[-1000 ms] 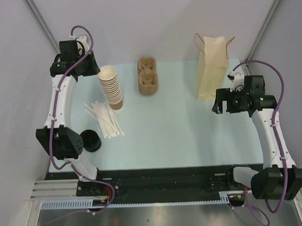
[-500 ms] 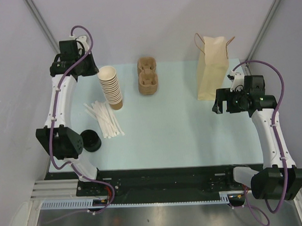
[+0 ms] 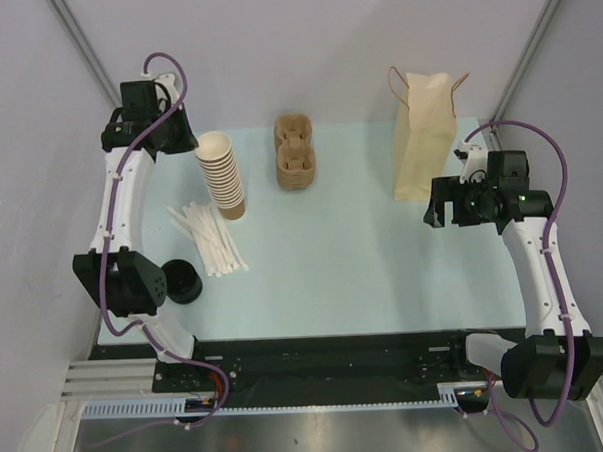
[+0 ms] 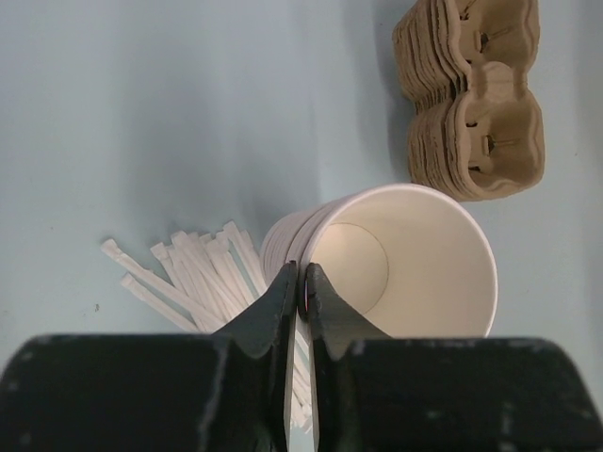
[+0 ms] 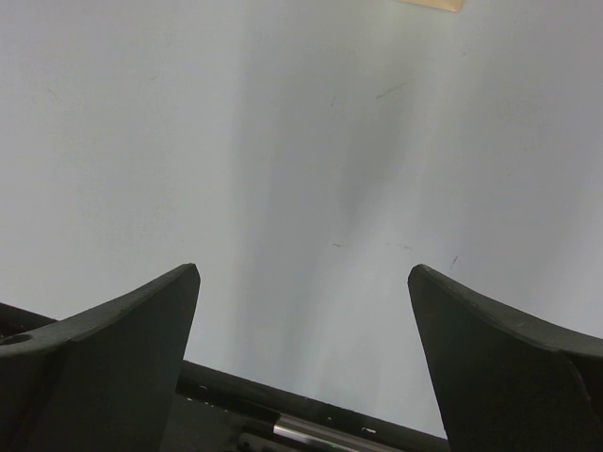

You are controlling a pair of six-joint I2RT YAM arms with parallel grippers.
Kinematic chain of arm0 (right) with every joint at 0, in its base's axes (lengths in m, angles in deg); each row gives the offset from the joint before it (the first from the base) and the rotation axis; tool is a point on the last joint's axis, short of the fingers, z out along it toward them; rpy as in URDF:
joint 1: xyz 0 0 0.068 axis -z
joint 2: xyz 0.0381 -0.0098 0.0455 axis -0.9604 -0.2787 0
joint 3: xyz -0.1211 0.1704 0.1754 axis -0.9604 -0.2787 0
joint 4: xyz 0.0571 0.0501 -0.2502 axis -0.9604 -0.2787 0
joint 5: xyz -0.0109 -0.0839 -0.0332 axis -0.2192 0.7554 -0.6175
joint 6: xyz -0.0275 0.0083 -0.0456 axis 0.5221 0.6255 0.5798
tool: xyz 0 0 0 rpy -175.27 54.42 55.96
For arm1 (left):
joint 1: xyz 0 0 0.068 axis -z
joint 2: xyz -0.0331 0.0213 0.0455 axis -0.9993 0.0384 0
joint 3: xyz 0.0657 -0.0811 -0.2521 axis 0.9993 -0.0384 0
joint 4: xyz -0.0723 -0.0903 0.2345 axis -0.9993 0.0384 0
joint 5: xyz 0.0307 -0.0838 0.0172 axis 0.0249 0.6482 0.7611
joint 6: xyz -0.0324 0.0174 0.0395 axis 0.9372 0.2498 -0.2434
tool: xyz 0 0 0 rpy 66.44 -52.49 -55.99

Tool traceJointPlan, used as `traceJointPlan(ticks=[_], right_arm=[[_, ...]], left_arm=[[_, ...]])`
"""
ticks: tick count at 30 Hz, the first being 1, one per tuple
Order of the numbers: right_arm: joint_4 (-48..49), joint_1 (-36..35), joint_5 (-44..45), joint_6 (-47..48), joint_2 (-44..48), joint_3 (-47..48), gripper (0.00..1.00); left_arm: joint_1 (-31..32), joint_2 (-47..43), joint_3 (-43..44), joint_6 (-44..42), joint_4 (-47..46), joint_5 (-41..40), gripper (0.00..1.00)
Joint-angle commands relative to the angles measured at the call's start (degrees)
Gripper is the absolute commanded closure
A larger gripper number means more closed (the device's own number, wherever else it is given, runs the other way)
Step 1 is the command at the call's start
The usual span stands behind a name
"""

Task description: Pack the takeout coffee

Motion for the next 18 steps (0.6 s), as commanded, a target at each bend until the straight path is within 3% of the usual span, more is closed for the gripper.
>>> traceJointPlan(ticks=[1,5,18], right_arm=[[0.9,0.3,0.2,-0.1,-0.1,2.5,0.0],[0.9,0.3,0.0,-0.2,-0.1,2.5,0.0],[0.7,0.3,-0.4,0.0,-0.1,2.6,0.0]], left_arm=[[0.2,-0.9,5.2,0.7,0.5,0.9,0.91],[0.2,-0.5,9.3,1.0,2.9,1.5,1.0],[0.2,-3.1,24.0,0.3,4.3,7.2,1.0]])
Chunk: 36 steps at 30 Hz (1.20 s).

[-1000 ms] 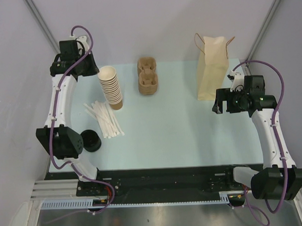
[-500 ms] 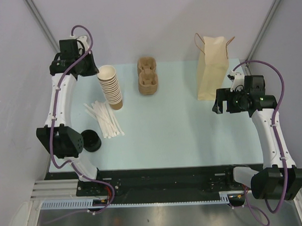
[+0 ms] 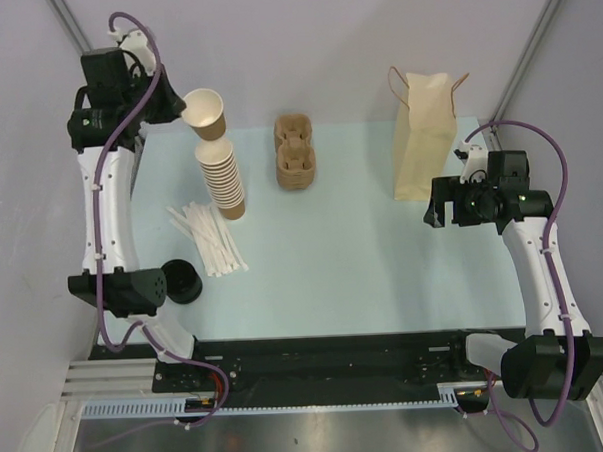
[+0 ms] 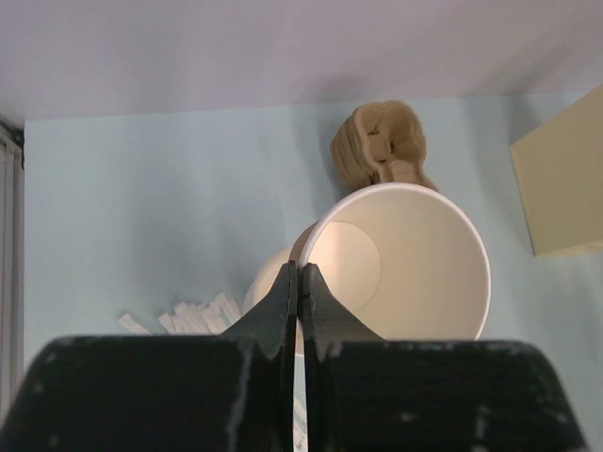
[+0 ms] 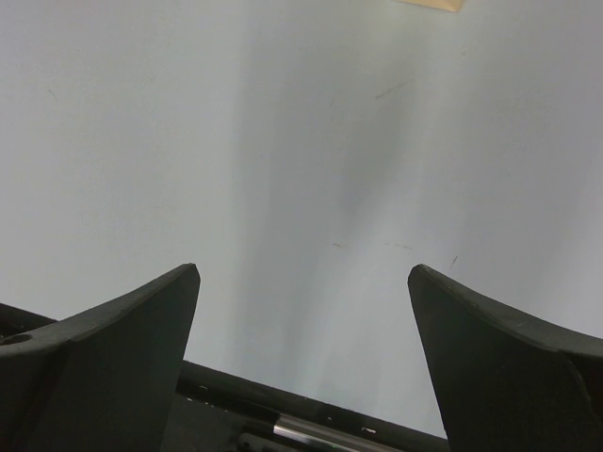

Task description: Pack the takeout coffee

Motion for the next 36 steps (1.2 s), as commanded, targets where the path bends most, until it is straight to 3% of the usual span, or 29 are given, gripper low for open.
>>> traceJointPlan(ticks=[1,3,6,7,9,12,14,18,23,36], right_arm=[[0.9,0.2,-0.4,0.0,0.0,2.5,0.0],[1.1,0.3,-0.4,-0.1,0.0,2.5,0.0],[1.4,0.2,-0.8,0.0,0.1,2.6,0.0],[1.2,0.2,-1.2,-0.1,0.0,2.6,0.0],[1.1,0.0,-1.6,0.2,0.0,2.6,0.01],[1.0,-0.2,-1.7,0.5,0.2,2.6,0.0],[0.6,-0.4,-1.8,0.7,0.3,2.6,0.0],[0.2,-0.8,-2.0,1.1,0.1,2.6,0.0],[0.0,-1.3,-2.7,1.2,-0.6,2.6,0.0],[-0.9,-2.9,-2.8,1.7,-1.6,2.5,0.01]], left_arm=[[0.2,-3.8,7.1,-0.2,-1.9,5.0,1.0],[0.2,-6.5,6.0,-1.0,-3.3,9.2,1.0],[6.8,-10.5,1.5,-7.5,-2.5,11.4,1.0],[12.0,-12.1,-1.0,-9.8,-2.2,10.3,1.0],[20.3,-16.8,-11.3,-15.7,-2.8,8.4,1.0],[28.0,-20.7,-25.4,-20.5,-5.6,8.0,1.0],[30.1,-21.9,-34.1,-22.8,-7.0,10.7,1.0],[37.4,-23.6,-45.5,-24.1,-13.4,8.1,0.93],[39.6,-21.0,-56.2,-21.8,-20.8,7.4,0.94],[39.6,-13.5,-65.4,-15.5,-36.8,11.0,0.97]])
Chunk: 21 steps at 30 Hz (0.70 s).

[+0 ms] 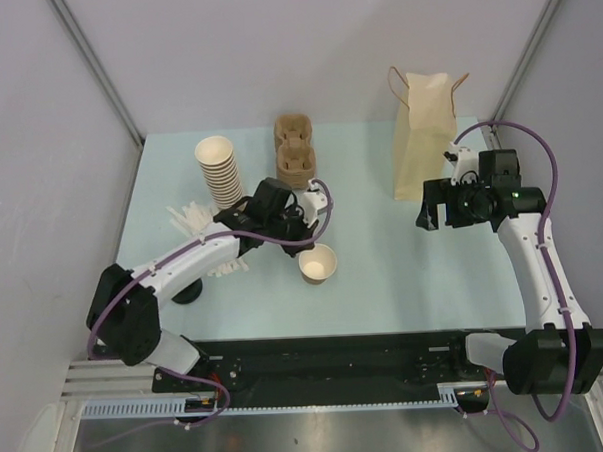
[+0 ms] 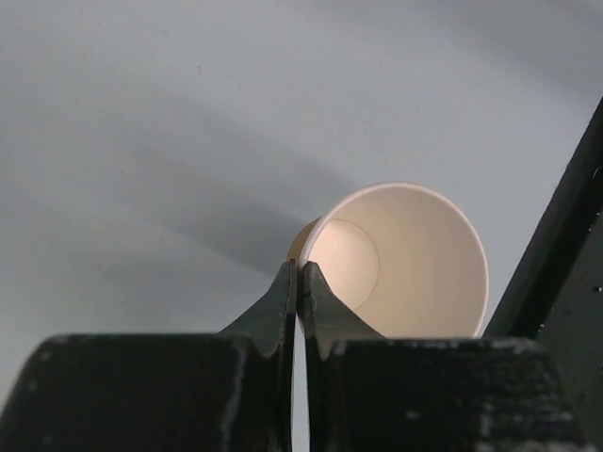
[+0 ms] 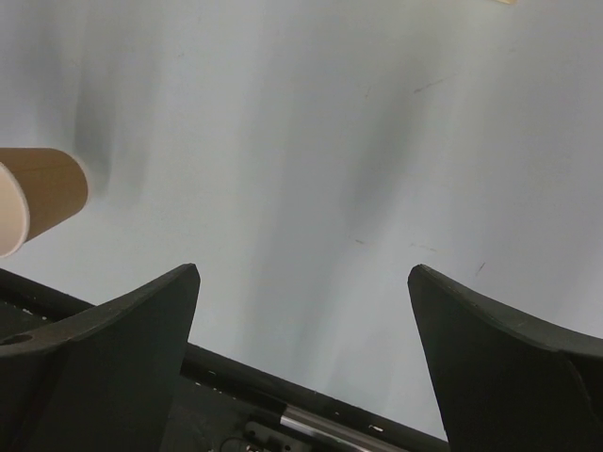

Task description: Pack the takeout coffee

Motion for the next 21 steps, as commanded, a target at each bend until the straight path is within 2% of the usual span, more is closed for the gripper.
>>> traceJointPlan(ticks=[1,7,10,19,21], right_arm=[[0.0,-0.3,-0.8,1.0,-0.3,2.4,0.0],[-0.3,-0.4,-0.7,1.2,-0.3,2.3,0.0],[-0.2,-0.6,-0.5,1.4,-0.3,2.4,0.01],[-0.1,-0.8,-0.1,1.4,0.1,2.3,0.0],[-0.1,-0.7,0.0,1.3,0.4,2.4,0.0]], left_arm=[[-0.2,2.3,-1.6,3.5,-7.9,3.4,0.97],[-0.2,4.6,-3.0,6.2,-12.7,3.0,0.96],[-0.2,5.3,-3.3,5.7,-13.1,2.7,0.91],[-1.6,4.2,-2.5,5.2,-11.2,2.0,0.59],[-3.7,2.2,-0.9,5.4,-8.2,2.9,0.47]])
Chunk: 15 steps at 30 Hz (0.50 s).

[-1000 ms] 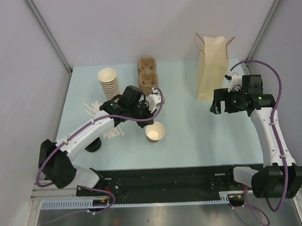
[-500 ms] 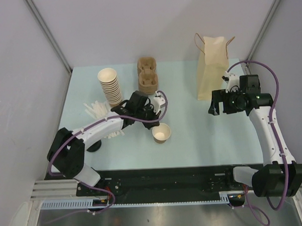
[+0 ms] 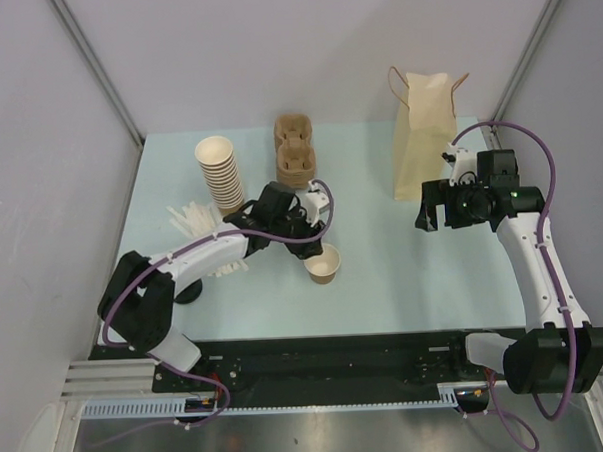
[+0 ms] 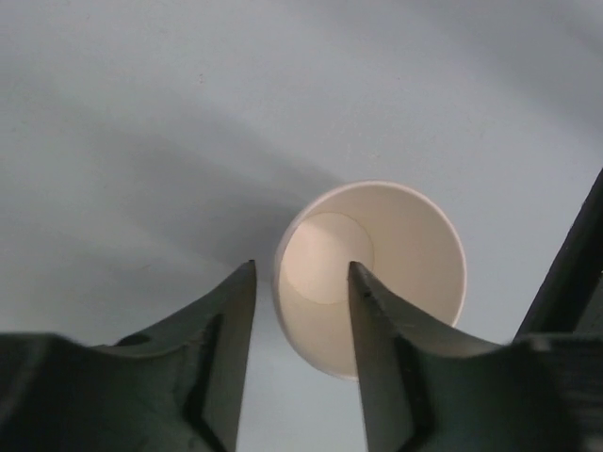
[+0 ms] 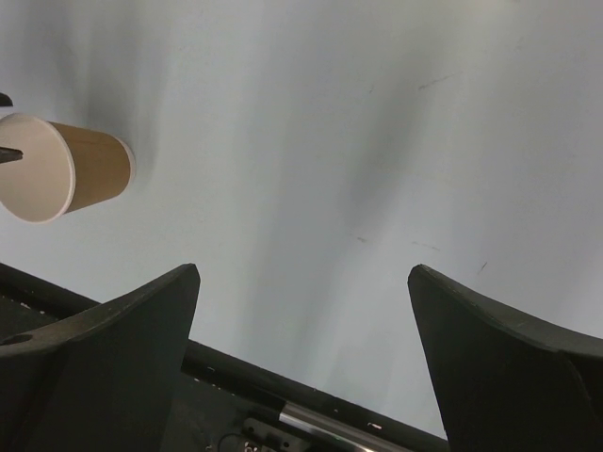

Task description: Pack the takeout coffee

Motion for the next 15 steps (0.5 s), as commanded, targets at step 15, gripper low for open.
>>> traceJointPlan(ticks=[15], right_arm=[[-0.3,-2.8,0.4,2.1,1.5,2.4,0.0]], left_arm=[[-45.4,-21.5,17.2,-30.2,47.8,12.6,0.05]])
